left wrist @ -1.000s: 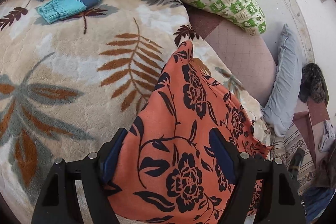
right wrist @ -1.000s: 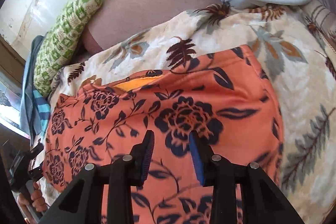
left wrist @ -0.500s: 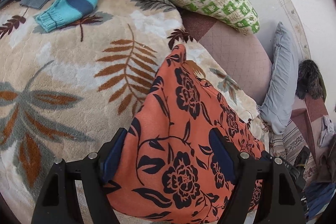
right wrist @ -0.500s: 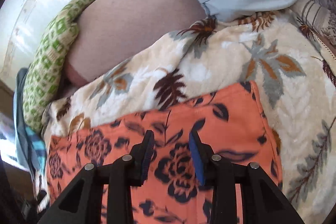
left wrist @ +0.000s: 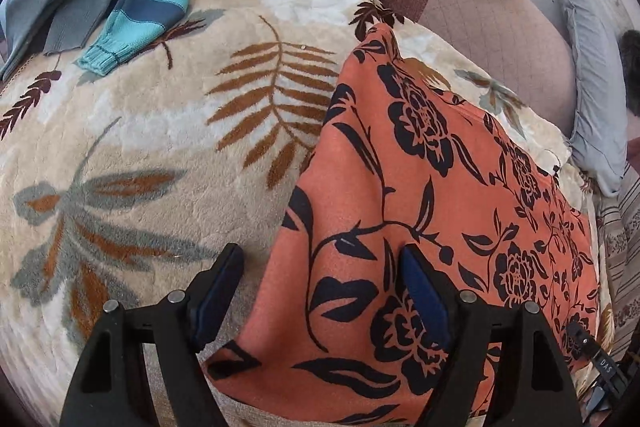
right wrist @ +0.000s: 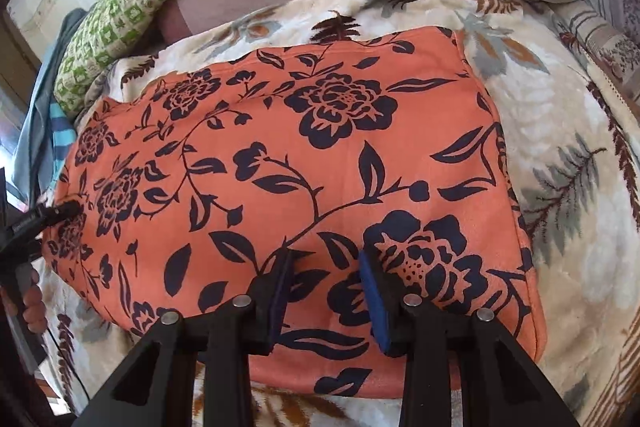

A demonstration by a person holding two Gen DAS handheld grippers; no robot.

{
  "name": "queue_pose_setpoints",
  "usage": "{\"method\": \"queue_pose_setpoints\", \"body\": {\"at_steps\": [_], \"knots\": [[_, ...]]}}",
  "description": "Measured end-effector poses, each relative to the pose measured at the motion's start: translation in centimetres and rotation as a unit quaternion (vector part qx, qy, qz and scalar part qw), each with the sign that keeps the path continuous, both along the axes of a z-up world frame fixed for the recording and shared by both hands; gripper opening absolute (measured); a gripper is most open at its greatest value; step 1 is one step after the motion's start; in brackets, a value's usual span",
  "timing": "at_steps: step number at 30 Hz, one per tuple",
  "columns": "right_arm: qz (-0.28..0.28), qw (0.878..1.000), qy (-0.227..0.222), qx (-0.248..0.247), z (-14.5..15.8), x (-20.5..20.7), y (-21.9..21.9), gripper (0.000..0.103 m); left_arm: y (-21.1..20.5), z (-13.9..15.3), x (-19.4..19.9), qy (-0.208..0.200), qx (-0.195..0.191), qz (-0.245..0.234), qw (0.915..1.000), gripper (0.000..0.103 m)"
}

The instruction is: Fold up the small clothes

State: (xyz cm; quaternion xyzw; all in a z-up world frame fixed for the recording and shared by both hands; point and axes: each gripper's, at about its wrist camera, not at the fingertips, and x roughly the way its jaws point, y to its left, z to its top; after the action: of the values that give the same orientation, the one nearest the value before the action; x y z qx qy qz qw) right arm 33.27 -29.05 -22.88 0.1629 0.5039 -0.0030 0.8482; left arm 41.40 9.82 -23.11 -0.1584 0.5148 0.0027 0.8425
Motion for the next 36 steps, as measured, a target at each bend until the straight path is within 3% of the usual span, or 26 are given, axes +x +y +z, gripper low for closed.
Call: {"method": "queue_pose_setpoints", "body": {"at_steps": [4,6,7,9,12,15,17,20,23,25,28,31,33,36], "knots": [[-0.060,0.997,-0.040,0.003,1.8,0.1,-3.2,0.038,1.0,1.9,-0.8,-0.051,-0.050,0.009,0.9974,0.081],[-0.089,0.995,-0.017,0.036,1.0,0.4,-5.5,0.038,0.6,2.7,-1.0,-0.073,-0.067,-0.007,0.9950,0.081],[-0.099,0.992,-0.002,0.076,0.1,0.3,-6.6,0.038,0.1,2.9,-1.1,-0.079,-0.067,-0.018,0.9944,0.081],[-0.097,0.988,0.015,0.119,-1.2,0.3,-7.8,0.038,-1.4,2.8,-0.9,-0.074,-0.037,-0.046,0.9955,0.081],[-0.084,0.988,0.018,0.125,-1.2,0.2,-8.3,0.033,-3.1,1.7,-0.5,-0.052,0.039,-0.059,0.9962,0.081],[-0.073,0.990,0.023,0.114,-1.2,-0.5,-8.3,0.031,-2.1,0.1,-0.2,-0.012,0.061,-0.036,0.9974,0.081],[-0.065,0.993,0.028,0.093,-1.2,-0.7,-8.2,0.030,-0.6,-0.4,-0.1,-0.006,0.023,-0.018,0.9995,0.083],[-0.055,0.996,0.031,0.065,-1.0,-0.6,-7.7,0.030,-0.1,-0.2,-0.1,-0.008,0.013,-0.006,0.9999,0.083],[-0.058,0.995,0.012,0.081,0.2,-0.7,-7.3,0.032,0.1,0.2,-0.4,-0.014,0.000,0.000,0.9999,0.083],[-0.022,0.994,-0.015,0.103,1.3,-0.7,-6.1,0.033,0.7,0.9,-0.6,-0.033,-0.035,0.006,0.9988,0.083],[0.051,0.996,-0.009,0.070,1.4,-0.6,-2.4,0.033,0.9,1.6,-0.9,-0.054,-0.071,0.002,0.9961,0.083],[0.075,0.992,0.069,0.073,-2.0,-0.2,-0.3,0.034,-0.3,1.0,-0.4,-0.033,-0.024,-0.010,0.9991,0.083],[0.073,0.994,0.057,0.060,-1.3,-0.2,0.2,0.034,-1.0,-0.3,0.1,0.001,0.027,-0.014,0.9995,0.083],[0.070,0.995,0.013,0.063,0.3,0.1,0.4,0.034,-1.7,-0.1,0.0,-0.004,0.050,-0.018,0.9986,0.083]]}}
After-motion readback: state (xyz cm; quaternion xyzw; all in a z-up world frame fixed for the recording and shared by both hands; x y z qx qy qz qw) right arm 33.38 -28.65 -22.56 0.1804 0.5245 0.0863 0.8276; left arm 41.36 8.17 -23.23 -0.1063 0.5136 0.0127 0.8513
